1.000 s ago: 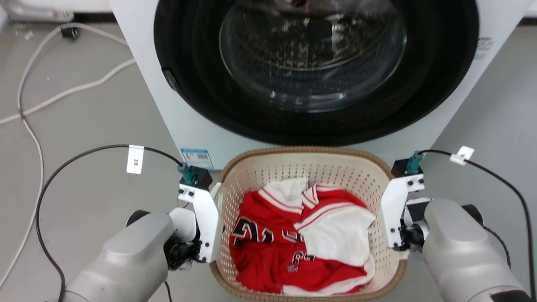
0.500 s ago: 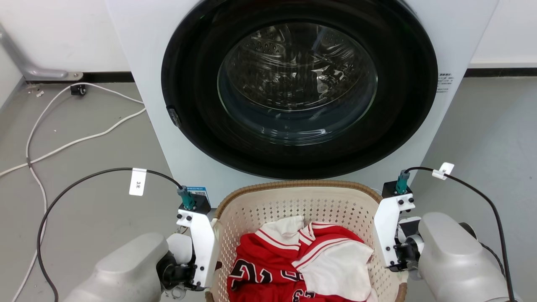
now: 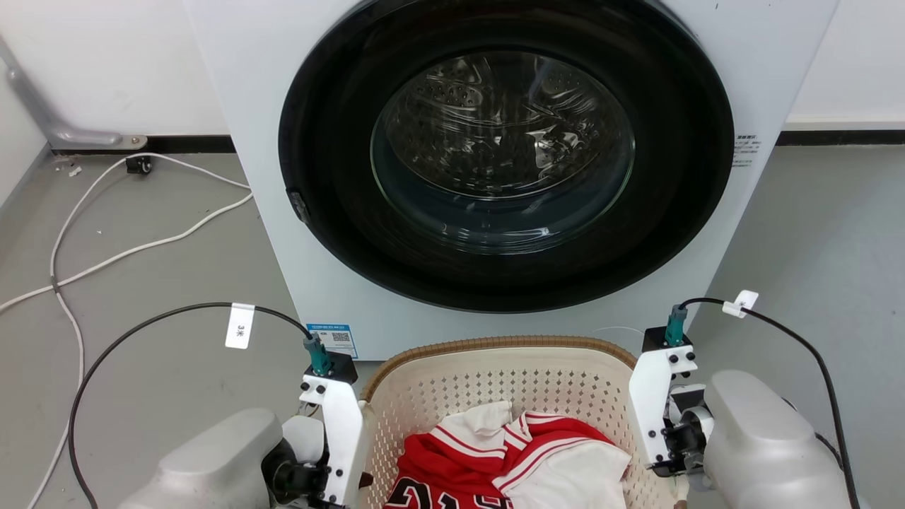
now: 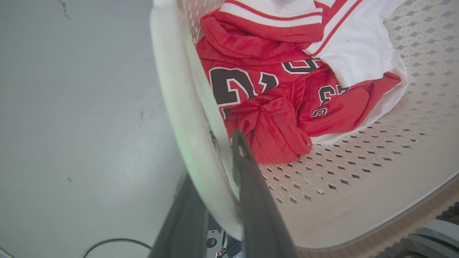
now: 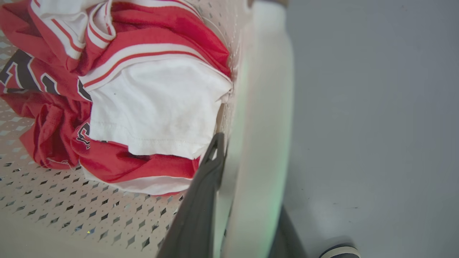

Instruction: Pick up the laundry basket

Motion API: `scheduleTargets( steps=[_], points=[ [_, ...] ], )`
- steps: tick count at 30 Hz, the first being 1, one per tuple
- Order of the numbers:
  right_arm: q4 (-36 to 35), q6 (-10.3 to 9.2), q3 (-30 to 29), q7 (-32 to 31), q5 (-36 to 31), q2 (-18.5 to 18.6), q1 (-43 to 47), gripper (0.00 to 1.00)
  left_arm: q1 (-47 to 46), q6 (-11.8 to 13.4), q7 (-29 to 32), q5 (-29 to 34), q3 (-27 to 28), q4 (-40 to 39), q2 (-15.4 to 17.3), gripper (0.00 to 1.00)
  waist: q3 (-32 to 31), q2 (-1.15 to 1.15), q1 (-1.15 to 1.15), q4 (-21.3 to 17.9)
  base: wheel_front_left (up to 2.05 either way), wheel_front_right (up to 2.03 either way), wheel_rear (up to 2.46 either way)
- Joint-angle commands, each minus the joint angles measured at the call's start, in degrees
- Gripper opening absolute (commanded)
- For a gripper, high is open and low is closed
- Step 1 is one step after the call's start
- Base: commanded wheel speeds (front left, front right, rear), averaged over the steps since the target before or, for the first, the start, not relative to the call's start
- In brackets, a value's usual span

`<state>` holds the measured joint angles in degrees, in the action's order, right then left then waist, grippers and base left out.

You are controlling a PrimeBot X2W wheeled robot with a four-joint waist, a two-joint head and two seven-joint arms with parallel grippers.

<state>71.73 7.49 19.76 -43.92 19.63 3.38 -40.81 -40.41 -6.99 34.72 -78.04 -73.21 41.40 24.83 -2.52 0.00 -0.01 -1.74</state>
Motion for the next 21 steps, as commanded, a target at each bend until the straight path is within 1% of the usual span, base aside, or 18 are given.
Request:
scheduleTargets(
  steps=[1,12,21],
  points=[
    [-0.85,0.00,0.70,-0.01,0.60,0.44,0.26,0.00,0.34,-0.79,0.23,-0.32,-0.02,-0.80,-0.21,0.00,0.05,0.00,0.01,-0.05,0.00,0.00,0.00],
    [-2.06,0.00,2.84,-0.23,3.24,1.49,0.05,0.00,-1.16,-0.80,-0.10,-0.59,-0.11,0.10,-0.94,0.00,0.52,0.00,0.01,-0.22,0.00,0.00,0.00],
    [-1.18,0.00,3.47,-0.38,4.78,1.80,0.35,0.00,-0.95,-0.79,-0.19,-0.54,-0.13,0.74,-0.83,0.00,0.70,0.00,0.01,-0.36,0.00,0.00,0.00]
  ],
)
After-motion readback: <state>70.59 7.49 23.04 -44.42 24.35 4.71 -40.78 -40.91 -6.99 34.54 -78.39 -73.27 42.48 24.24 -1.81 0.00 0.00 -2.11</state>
